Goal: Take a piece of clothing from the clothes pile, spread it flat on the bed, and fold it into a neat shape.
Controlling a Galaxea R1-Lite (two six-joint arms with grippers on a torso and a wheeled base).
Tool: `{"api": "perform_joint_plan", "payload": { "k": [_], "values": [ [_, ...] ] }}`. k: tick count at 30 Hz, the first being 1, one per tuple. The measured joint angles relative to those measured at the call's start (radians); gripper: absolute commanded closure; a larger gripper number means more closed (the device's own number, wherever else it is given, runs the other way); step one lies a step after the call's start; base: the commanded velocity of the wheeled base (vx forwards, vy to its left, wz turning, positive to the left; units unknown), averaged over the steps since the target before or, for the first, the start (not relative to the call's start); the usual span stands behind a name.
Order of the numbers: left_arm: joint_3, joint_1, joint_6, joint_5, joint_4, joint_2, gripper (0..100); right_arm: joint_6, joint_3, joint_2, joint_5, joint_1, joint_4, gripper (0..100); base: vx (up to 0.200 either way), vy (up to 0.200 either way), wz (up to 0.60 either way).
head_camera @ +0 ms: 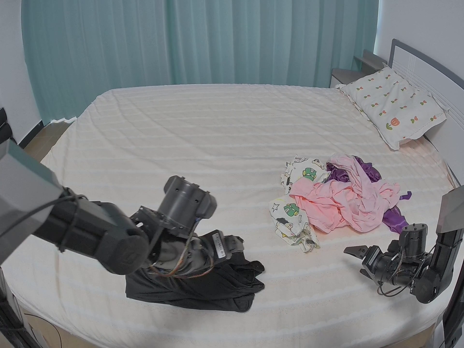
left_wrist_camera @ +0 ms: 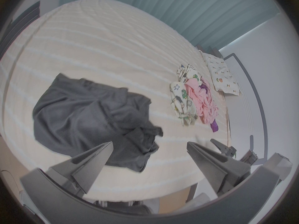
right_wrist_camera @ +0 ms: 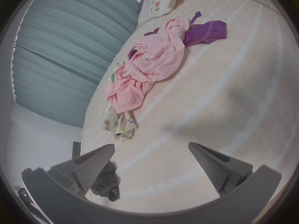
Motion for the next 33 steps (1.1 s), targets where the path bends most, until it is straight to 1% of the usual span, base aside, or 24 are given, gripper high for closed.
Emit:
{"api": "perform_joint_plan", "payload": {
  "k": [3, 9, 12, 14, 16, 18, 21, 26, 30, 33],
  "values": [
    [0.097, 0.026, -0.014, -0.038, 0.0, -0.078, 0, 0.0, 0.002, 0.0, -0.001, 0.006, 0.0, 0, -0.2, 0.0, 0.0],
    [0.268, 0.113, -0.066, -0.122, -0.001, -0.226, 0, -0.001, 0.002, -0.004, -0.007, 0.039, -0.005, 0, 0.0, 0.0, 0.0],
    [0.314, 0.17, -0.077, -0.18, -0.001, -0.267, 0, -0.002, 0.0, -0.005, -0.011, 0.072, -0.02, 0, 0.0, 0.0, 0.0],
    [0.332, 0.213, -0.086, -0.243, -0.003, -0.284, 0, -0.002, -0.003, -0.002, -0.017, 0.101, -0.026, 0, 0.0, 0.0, 0.0],
    [0.343, 0.248, -0.093, -0.284, -0.003, -0.293, 0, -0.004, -0.012, 0.003, -0.024, 0.124, -0.028, 0, 0.0, 0.0, 0.0],
    [0.351, 0.281, -0.099, -0.307, -0.011, -0.3, 0, -0.008, -0.03, 0.009, -0.032, 0.144, -0.026, 0, 0.0, 0.0, 0.0],
    [0.37, 0.322, -0.102, -0.325, -0.038, -0.307, 0, -0.019, -0.069, 0.016, -0.037, 0.164, -0.018, 0, 0.0, 0.2, 0.0],
    [0.413, 0.371, -0.101, -0.365, -0.121, -0.311, 0, -0.029, -0.118, 0.02, -0.04, 0.201, -0.005, 0, 0.0, 0.2, 0.0],
    [0.439, 0.416, -0.097, -0.403, -0.182, -0.306, 0, -0.033, -0.177, 0.019, -0.047, 0.251, 0.06, 0, 0.0, 0.2, 0.0],
    [0.455, 0.443, -0.095, -0.409, -0.204, -0.297, 0, -0.034, -0.234, 0.013, -0.058, 0.284, 0.128, 0, 0.0, 0.2, 0.0]
  ]
}}
